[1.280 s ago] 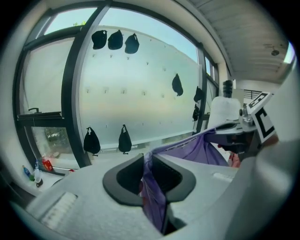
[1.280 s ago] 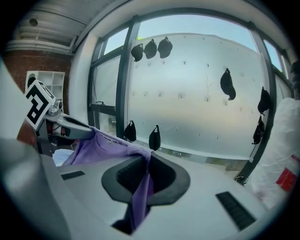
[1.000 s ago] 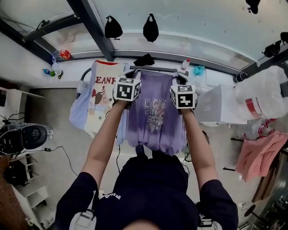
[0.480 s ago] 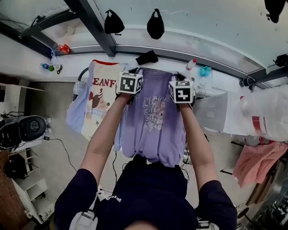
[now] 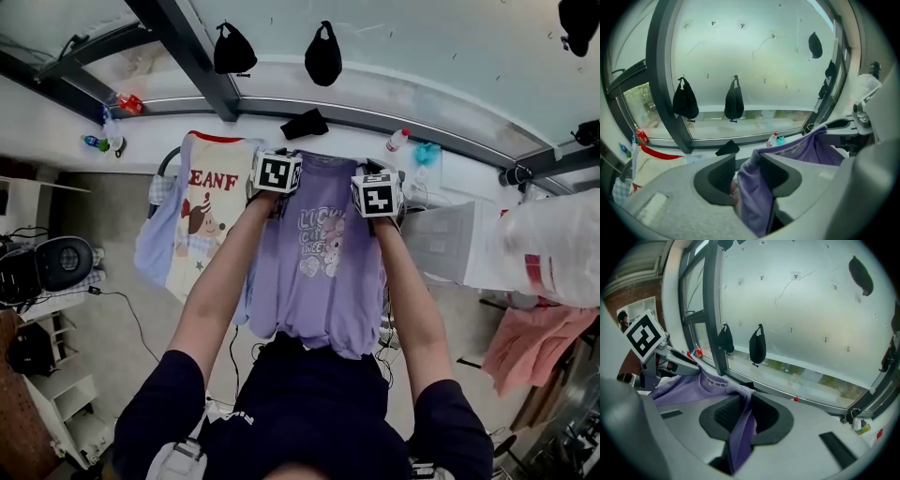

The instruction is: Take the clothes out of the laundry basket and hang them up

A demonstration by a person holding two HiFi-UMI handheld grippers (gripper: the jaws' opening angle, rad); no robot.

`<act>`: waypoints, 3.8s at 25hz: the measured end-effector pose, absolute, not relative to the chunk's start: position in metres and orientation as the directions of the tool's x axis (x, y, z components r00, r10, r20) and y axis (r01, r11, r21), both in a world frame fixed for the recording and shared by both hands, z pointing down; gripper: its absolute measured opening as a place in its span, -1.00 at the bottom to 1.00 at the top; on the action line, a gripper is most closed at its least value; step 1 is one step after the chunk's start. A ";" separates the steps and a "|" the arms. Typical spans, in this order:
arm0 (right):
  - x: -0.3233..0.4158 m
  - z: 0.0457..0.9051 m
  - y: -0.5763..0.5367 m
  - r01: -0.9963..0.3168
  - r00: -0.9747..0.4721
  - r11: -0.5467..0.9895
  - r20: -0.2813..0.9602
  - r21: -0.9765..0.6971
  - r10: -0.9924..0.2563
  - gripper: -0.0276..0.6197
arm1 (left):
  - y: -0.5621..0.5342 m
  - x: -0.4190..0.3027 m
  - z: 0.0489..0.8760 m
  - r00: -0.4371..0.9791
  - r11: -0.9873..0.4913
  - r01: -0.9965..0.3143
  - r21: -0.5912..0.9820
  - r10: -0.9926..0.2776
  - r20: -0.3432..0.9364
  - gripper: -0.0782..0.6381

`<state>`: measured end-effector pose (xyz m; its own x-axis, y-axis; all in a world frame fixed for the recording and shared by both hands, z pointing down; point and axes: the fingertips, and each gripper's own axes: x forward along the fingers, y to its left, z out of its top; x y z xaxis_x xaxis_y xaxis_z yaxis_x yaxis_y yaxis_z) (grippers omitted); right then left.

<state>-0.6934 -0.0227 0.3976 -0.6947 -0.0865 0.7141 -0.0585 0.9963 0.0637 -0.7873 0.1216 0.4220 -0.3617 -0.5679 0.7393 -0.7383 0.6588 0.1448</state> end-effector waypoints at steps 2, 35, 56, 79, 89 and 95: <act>-0.690 0.403 -0.021 -0.040 -0.680 0.998 0.731 0.045 -0.060 -0.58 | 0.125 -0.782 0.427 -0.337 0.649 -0.745 0.158 -0.570 0.750 -0.04; -0.482 0.329 0.126 -0.086 -0.768 0.979 0.639 -0.187 0.054 0.11 | 0.285 -0.562 0.317 -0.381 0.590 -0.742 0.318 -0.761 0.524 0.04; -0.300 0.281 0.214 0.003 -0.849 0.976 0.515 -0.217 0.117 0.18 | 0.378 -0.377 0.263 -0.477 0.597 -0.691 0.408 -0.800 0.362 -0.17; -0.158 0.209 0.258 0.138 -0.913 0.977 0.361 -0.160 0.188 0.09 | 0.447 -0.208 0.202 -0.671 0.744 -0.622 0.246 -0.668 0.323 -0.17; -0.165 0.205 0.283 0.099 -0.923 0.983 0.355 -0.157 0.150 -0.21 | 0.480 -0.218 0.203 -0.674 0.750 -0.608 0.261 -0.661 0.329 -0.25; -0.170 0.210 0.285 0.037 -0.926 0.982 0.362 -0.188 0.105 -0.91 | 0.492 -0.230 0.202 -0.664 0.739 -0.616 0.275 -0.674 0.324 -0.72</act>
